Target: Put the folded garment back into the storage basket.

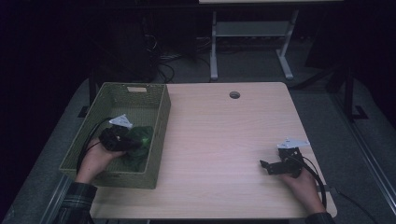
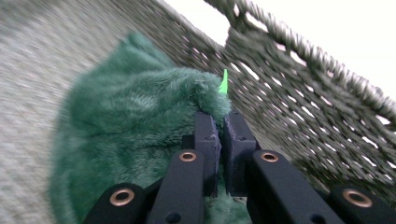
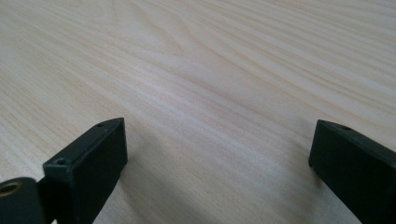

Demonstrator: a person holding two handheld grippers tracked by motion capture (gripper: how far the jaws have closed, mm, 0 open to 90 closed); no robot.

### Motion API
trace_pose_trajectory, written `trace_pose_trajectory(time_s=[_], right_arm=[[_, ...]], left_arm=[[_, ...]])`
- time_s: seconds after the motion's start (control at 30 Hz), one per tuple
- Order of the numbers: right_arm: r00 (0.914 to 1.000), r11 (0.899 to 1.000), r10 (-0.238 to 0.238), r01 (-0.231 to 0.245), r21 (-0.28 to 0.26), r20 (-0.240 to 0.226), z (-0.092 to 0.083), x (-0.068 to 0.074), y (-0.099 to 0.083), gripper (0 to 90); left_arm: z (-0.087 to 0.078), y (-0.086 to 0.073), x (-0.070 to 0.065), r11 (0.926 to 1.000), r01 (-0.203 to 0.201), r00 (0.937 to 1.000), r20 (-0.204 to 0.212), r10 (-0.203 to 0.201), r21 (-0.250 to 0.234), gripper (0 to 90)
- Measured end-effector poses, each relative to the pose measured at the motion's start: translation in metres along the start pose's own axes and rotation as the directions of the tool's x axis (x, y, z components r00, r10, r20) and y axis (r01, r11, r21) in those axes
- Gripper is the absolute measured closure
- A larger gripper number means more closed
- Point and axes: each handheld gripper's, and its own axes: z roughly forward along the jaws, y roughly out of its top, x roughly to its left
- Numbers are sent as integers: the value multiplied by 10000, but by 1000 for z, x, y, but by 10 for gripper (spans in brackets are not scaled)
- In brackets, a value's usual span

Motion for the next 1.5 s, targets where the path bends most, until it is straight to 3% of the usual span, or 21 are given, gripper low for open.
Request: trace_pose_trajectory(time_s=[0.17,0.2,0.33,0.4,0.5,0.7,0.8,0.93,1.07,1.2,1.43,1.5], right_arm=[[10000,10000,-12,12,4,-3,0,0,0,41],[10000,10000,-9,9,3,-2,0,0,0,41],[10000,10000,-10,10,2,-2,0,0,0,41],[10000,10000,-4,4,7,-3,0,0,0,41],[10000,10000,-10,10,4,-2,0,0,0,41],[10000,10000,-14,14,2,-3,0,0,0,41],[10000,10000,-12,12,3,-3,0,0,0,41],[10000,10000,-10,10,6,-4,0,0,0,41],[10000,10000,3,-3,-1,1,0,0,0,41],[10000,10000,4,-4,1,-1,0,0,0,41],[10000,10000,0,0,0,-1,0,0,0,41],[10000,10000,8,-8,5,-4,0,0,0,41]], left_arm=[[17,0,-2,9968,-87,9986,525,45,797,861],[21,-1,-2,9961,44,9985,541,-92,881,860],[30,-5,1,9898,-49,9999,164,26,1426,856],[32,-5,1,9901,153,9998,110,-170,1395,857],[36,-6,2,9833,129,9999,81,-146,1815,859],[40,-7,1,9770,178,9995,204,-226,2126,859],[37,-7,1,9820,126,9995,273,-180,1884,828],[28,-5,-2,9894,21,9994,331,-69,1454,718],[16,-1,-5,9947,-262,9997,-2,263,991,621],[2,2,-8,9988,-209,9987,-456,229,449,566],[-24,6,-10,9986,-338,9933,-1121,290,-416,541],[-29,6,-11,9970,-279,9935,-1124,197,-719,539]])
